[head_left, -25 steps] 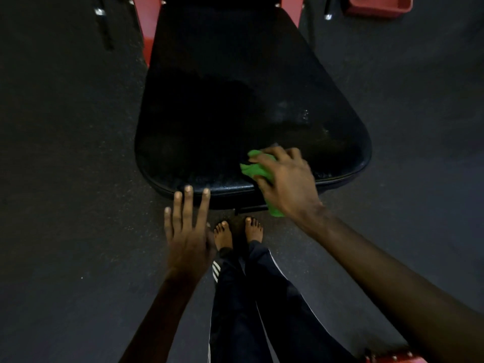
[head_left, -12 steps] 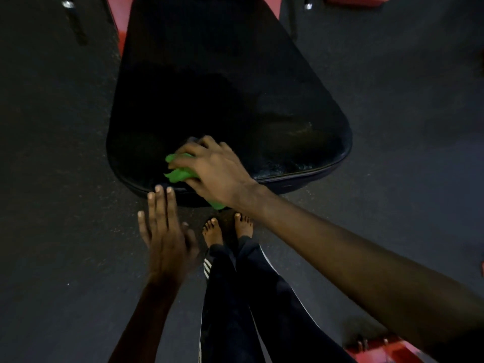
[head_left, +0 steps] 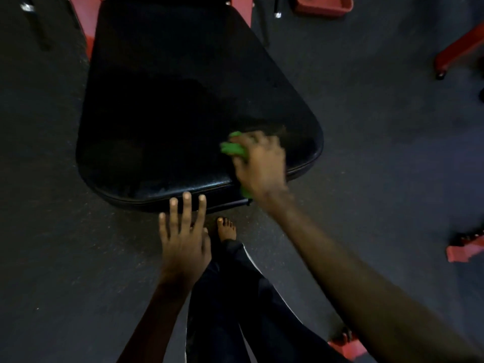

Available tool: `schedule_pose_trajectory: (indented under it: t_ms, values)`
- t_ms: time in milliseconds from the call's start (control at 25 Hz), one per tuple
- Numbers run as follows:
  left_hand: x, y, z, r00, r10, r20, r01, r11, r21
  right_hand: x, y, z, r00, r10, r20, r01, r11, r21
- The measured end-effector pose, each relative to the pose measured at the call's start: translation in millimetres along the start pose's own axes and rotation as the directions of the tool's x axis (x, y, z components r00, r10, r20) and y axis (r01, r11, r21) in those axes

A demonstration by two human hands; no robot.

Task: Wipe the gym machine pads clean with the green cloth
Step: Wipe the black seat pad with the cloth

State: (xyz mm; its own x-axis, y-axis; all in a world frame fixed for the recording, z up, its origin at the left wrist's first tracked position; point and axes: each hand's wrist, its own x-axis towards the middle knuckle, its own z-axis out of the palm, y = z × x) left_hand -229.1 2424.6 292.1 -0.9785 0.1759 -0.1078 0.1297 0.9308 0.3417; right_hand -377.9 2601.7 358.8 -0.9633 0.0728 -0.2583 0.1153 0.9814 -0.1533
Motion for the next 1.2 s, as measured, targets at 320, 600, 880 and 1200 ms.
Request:
schedule_pose_trajectory:
  t_ms: [320,600,880,1200]
  values:
    - [-1.8,-6.1,-1.1,0.999,-0.010,0.046,0.011,1.000,-0.018,7.4,65.8,-18.3,0.993,-0.110,0.044,0.111,0.993,-0.039]
    - [1.4,1.1,-1.1,0.999,-0.039,-0.029,0.038,0.999,-0.023,21.5,23.1,-3.7,0.993,-0.121,0.015,0.122,0.990,-0.068]
    - [24.4,15.9,-25.3,0.984,-0.148,-0.099,0.135,0.982,-0.134,19.9,97.1,-19.7,0.982,-0.183,0.044,0.185,0.982,-0.042]
    - [43.0,54.3,-12.8,0.976,-0.211,-0.053,0.201,0.968,-0.149,1.6,86.2,-11.1,0.980,-0.200,0.026,0.201,0.978,-0.050]
